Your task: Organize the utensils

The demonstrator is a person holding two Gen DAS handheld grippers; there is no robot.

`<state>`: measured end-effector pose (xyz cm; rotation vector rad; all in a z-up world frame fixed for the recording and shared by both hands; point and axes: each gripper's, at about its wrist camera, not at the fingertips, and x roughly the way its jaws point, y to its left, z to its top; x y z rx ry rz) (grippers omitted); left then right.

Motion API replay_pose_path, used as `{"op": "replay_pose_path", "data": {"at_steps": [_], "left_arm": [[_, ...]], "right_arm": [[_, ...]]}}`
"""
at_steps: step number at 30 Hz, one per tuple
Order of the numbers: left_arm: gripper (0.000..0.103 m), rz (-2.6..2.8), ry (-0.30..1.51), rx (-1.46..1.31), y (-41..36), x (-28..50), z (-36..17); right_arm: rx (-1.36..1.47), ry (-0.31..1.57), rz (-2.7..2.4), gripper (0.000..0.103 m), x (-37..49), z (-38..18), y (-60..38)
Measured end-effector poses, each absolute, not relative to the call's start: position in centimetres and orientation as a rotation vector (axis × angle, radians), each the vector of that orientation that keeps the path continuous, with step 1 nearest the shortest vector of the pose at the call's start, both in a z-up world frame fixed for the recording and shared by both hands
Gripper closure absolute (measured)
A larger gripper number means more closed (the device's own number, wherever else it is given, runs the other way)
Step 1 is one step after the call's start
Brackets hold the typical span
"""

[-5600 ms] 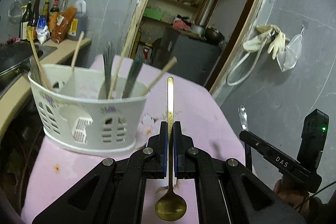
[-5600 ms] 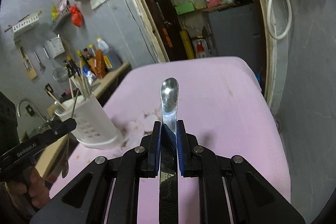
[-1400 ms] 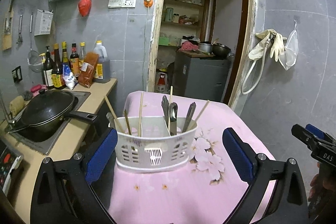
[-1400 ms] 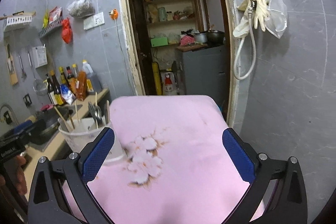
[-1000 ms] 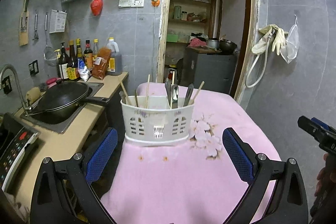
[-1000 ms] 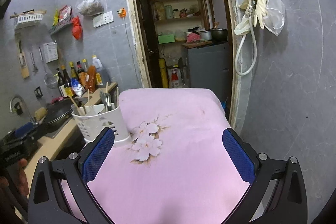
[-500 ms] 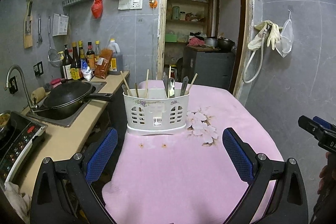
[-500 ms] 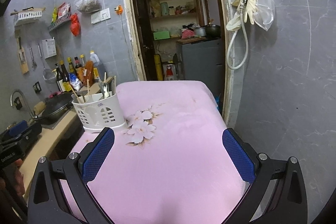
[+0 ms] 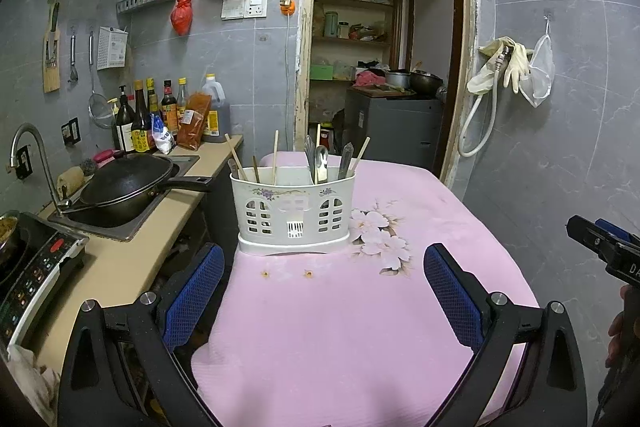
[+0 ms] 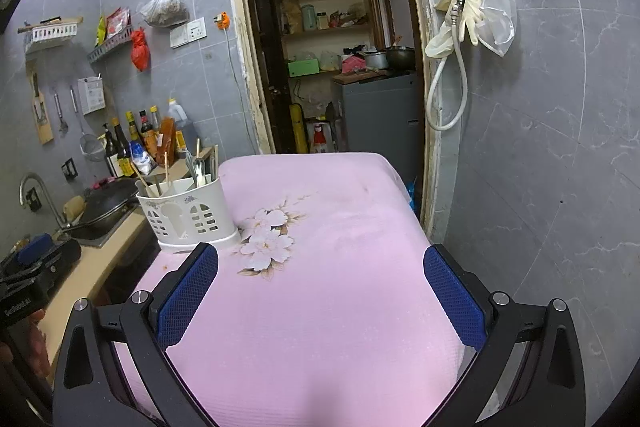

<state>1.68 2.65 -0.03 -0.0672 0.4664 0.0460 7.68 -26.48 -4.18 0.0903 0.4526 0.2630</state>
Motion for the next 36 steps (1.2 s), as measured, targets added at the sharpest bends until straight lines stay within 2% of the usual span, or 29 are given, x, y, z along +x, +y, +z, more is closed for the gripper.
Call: {"op": "replay_pose_path", "data": {"at_steps": [36], "left_arm": [[0.005,0.056,0.474,-0.08,3.01,1.85,-0.1]], "right_arm": [[0.088,0.46,0.265,0.0,7.55,-4.23,-26.32]]}}
